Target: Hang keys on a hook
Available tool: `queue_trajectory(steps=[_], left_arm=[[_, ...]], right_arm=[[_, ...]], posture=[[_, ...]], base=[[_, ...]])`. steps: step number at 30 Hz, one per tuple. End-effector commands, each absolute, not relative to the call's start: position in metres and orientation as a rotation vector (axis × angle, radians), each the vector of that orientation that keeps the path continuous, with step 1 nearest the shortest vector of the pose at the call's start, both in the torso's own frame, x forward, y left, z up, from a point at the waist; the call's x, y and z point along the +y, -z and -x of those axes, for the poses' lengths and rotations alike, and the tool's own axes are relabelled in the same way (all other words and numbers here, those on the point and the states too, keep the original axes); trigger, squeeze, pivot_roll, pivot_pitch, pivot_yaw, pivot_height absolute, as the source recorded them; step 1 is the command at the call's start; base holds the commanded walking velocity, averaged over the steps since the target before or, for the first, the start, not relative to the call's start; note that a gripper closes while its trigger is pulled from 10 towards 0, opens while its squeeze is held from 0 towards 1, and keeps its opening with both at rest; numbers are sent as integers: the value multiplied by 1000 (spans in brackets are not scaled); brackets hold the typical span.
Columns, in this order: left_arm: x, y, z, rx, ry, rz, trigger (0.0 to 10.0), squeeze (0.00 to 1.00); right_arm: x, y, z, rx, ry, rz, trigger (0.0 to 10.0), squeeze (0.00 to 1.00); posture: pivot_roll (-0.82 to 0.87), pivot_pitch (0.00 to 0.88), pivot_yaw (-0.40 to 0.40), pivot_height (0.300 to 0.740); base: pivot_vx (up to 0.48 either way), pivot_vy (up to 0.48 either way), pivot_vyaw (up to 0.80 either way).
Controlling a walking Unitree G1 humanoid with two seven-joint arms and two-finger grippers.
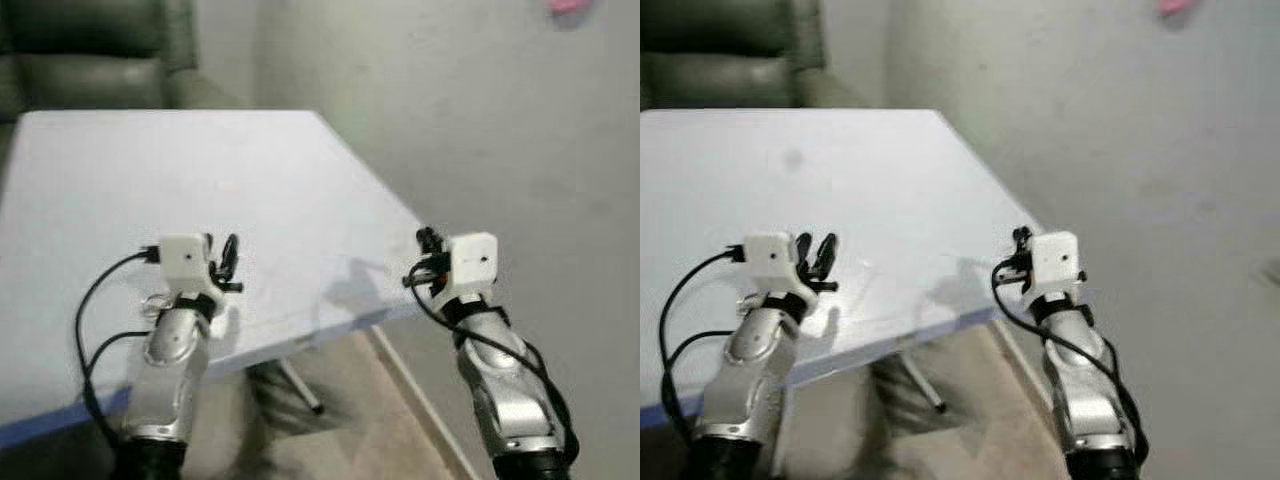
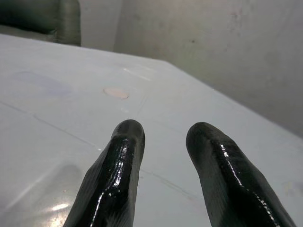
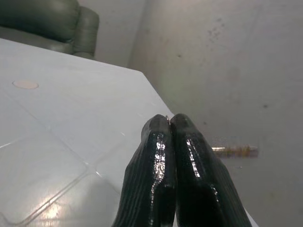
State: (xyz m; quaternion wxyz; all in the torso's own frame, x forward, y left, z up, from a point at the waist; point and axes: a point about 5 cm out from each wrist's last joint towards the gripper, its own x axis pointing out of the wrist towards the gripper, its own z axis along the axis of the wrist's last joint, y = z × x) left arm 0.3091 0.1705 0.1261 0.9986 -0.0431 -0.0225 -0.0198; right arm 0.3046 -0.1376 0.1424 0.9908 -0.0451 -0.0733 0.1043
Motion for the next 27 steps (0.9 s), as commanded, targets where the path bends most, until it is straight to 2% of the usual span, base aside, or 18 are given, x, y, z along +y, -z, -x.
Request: queue_trajectory(steps=[1, 27], left_arm=[[162, -127, -311, -41, 59, 91, 10000, 0], [161, -129, -308, -44, 62, 80, 10000, 0]], right_arm=[[-145, -146, -306, -153, -191, 102, 10000, 0], [-146, -146, -304, -149, -153, 80, 10000, 0]], posture=[[166, 0, -132, 740], [154, 0, -114, 740]], base=[[0, 0, -750], [0, 0, -750]])
